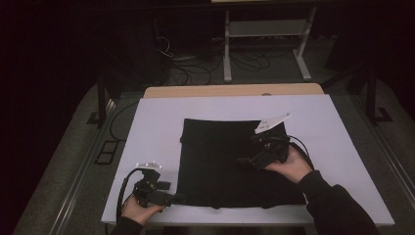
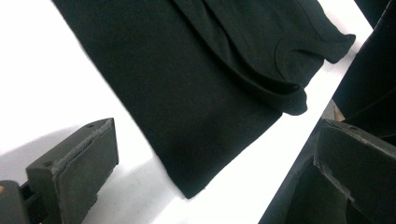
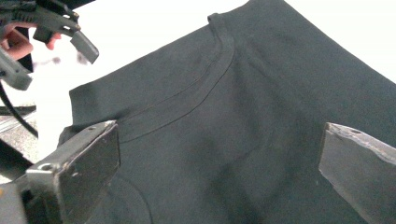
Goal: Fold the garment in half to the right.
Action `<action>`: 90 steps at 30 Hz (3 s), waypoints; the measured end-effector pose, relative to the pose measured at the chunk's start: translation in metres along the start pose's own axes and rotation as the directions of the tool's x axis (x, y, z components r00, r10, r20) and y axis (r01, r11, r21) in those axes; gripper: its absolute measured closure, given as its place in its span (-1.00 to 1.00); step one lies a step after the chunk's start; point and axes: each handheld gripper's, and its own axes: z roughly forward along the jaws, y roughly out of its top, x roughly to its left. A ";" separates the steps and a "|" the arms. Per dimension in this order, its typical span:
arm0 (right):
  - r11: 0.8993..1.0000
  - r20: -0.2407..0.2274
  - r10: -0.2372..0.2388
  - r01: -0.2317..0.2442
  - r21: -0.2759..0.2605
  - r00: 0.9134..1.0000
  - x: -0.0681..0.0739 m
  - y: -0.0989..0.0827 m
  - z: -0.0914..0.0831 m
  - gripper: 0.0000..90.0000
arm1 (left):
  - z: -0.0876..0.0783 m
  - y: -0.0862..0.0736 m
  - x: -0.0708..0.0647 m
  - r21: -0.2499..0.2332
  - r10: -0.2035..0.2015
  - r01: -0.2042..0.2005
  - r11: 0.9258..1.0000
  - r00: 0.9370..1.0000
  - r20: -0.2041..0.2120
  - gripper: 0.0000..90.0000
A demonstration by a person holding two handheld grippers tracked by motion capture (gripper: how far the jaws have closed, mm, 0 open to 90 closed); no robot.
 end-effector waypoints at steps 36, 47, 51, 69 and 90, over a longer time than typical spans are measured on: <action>0.996 0.031 0.044 -0.042 -0.083 0.999 -0.025 0.040 0.034 -1.00 | 0.014 0.002 -0.008 0.109 0.017 -0.007 0.994 0.996 -0.092 0.34; 0.997 0.033 0.041 -0.038 -0.073 0.999 -0.030 0.045 0.043 -1.00 | 0.016 0.005 -0.007 0.151 0.005 0.009 0.988 0.996 -0.095 0.88; 0.997 0.032 0.034 -0.032 -0.066 0.999 -0.032 0.048 0.047 -1.00 | 0.015 0.005 -0.007 0.151 0.000 0.013 0.989 0.996 -0.085 0.88; 0.999 0.045 0.017 -0.015 -0.044 0.999 -0.037 0.068 0.068 -1.00 | 0.012 0.006 -0.009 0.131 0.021 -0.012 0.991 0.998 -0.061 0.88; 1.000 0.059 -0.002 0.001 0.005 0.998 -0.039 0.088 0.090 -1.00 | 0.007 0.006 -0.008 0.103 0.015 -0.010 0.995 0.999 -0.049 0.88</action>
